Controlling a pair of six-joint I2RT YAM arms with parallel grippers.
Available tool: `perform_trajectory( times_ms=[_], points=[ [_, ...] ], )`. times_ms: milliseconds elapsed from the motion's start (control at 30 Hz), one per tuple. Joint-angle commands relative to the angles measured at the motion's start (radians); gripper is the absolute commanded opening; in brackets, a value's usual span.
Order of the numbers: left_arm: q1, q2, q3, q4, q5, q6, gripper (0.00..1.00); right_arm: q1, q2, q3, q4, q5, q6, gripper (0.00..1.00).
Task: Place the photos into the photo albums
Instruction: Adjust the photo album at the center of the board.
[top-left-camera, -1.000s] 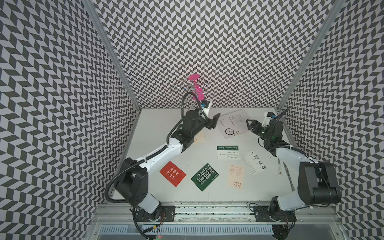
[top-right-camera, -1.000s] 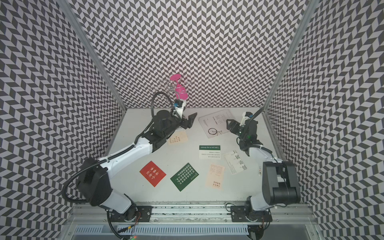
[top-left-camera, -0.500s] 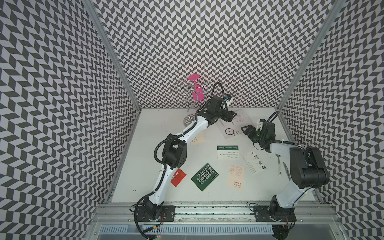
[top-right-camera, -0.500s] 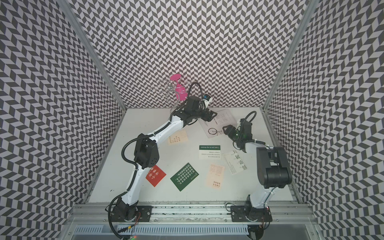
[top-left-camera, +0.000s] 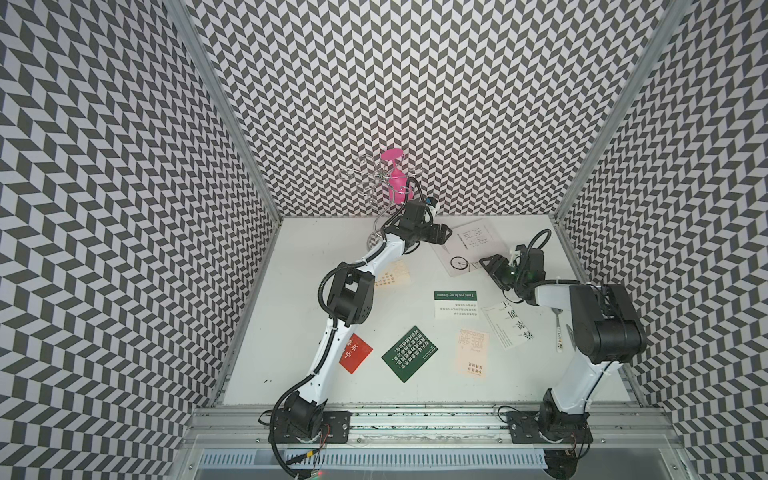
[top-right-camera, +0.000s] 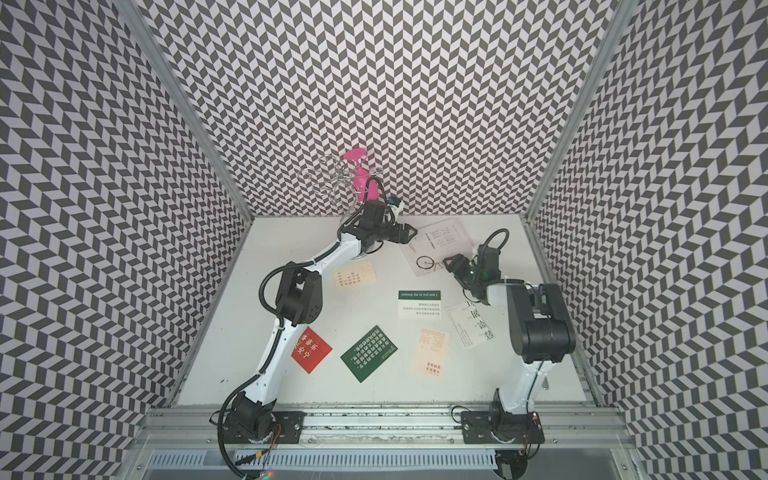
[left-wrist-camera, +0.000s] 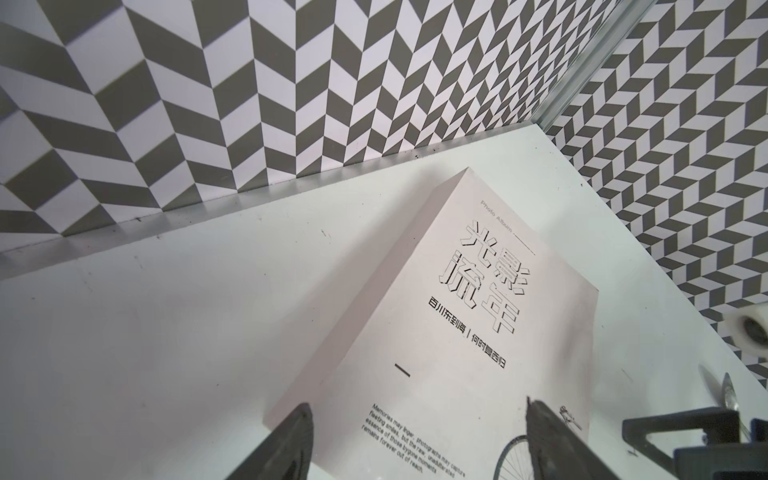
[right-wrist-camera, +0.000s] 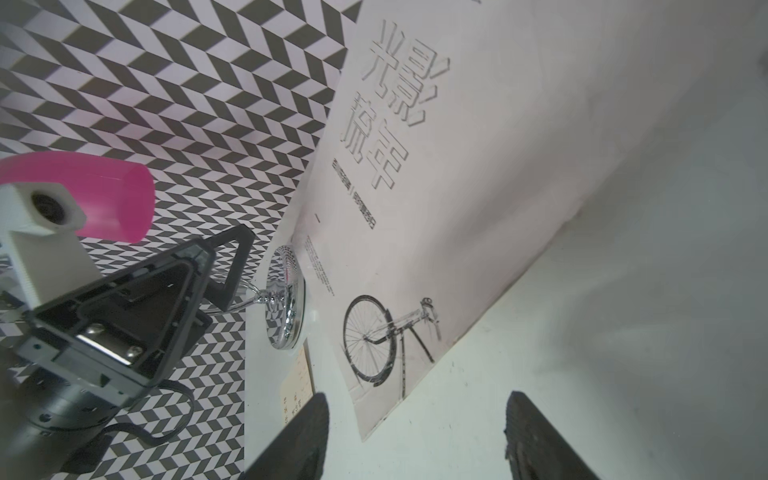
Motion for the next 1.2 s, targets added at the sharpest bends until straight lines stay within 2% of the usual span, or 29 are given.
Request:
perform_trajectory(
  times_ms=[0, 400, 533, 700, 933, 1033, 1167],
  points=[
    [-0.013, 0.027, 0.043, 0.062, 0.022, -0.04, 0.8, -0.002, 0.025, 0.029, 0.073, -0.018, 0.034, 0.67],
    [-0.028, 0.063, -0.02, 0.184, -0.016, -0.124, 0.83, -0.001, 0.055, 0.052, 0.054, -0.014, 0.012, 0.67],
    [-0.035, 0.065, -0.04, 0.178, -0.084, -0.142, 0.85, -0.002, 0.057, 0.051, 0.056, -0.015, 0.01, 0.67],
    [-0.061, 0.06, -0.088, 0.215, -0.226, -0.159, 0.88, -0.001, 0.059, 0.051, 0.057, -0.019, 0.009, 0.67],
    [-0.082, 0.087, -0.1, 0.26, -0.269, -0.236, 0.92, -0.001, 0.053, 0.052, 0.054, -0.031, 0.005, 0.67],
    [-0.082, 0.091, -0.1, 0.262, -0.267, -0.24, 0.93, -0.002, 0.055, 0.045, 0.057, -0.024, 0.006, 0.67],
    [-0.082, 0.081, -0.107, 0.242, -0.325, -0.227, 0.96, -0.002, 0.072, 0.045, 0.069, -0.027, 0.015, 0.67]
  ],
)
